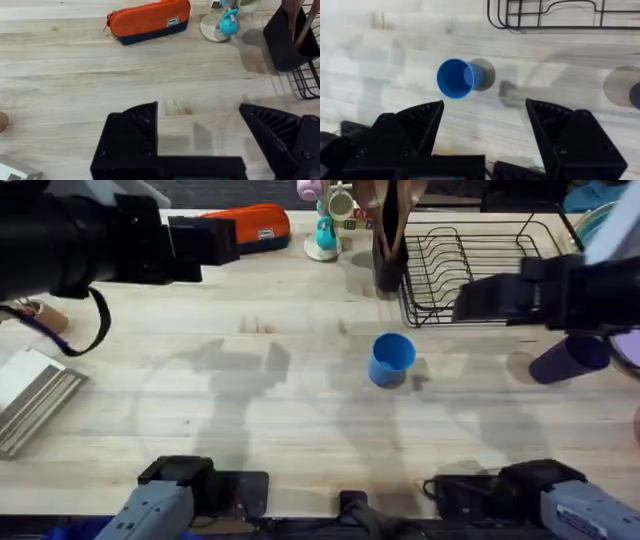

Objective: Pick up the cup on the table and put them onto the rack.

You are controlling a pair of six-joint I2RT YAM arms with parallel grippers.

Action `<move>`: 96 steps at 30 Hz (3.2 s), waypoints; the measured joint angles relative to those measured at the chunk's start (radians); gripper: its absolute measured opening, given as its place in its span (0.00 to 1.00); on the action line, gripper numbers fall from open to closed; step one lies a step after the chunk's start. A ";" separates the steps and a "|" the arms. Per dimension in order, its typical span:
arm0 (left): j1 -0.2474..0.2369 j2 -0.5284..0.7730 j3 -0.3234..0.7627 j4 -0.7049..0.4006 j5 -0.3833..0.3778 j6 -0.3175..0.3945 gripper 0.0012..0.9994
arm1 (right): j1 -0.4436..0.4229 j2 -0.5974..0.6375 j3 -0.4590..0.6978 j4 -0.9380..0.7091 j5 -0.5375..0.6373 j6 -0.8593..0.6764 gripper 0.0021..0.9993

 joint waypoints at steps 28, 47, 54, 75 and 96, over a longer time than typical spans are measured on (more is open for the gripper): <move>0.000 0.000 0.000 -0.001 0.000 0.000 0.99 | 0.330 0.170 0.000 0.026 0.315 0.368 1.00; 0.000 0.000 0.000 -0.001 0.000 0.000 0.99 | 0.330 0.222 -0.197 0.216 0.315 0.417 1.00; 0.000 0.000 0.000 -0.001 0.000 0.000 0.99 | 0.330 0.304 -0.210 0.224 0.315 0.421 0.97; 0.000 0.000 0.000 0.000 0.000 0.000 0.99 | 0.333 0.371 -0.211 0.240 0.265 0.427 0.03; 0.000 0.000 0.000 -0.001 0.000 0.000 0.99 | 0.332 0.321 0.298 0.032 0.300 0.165 0.03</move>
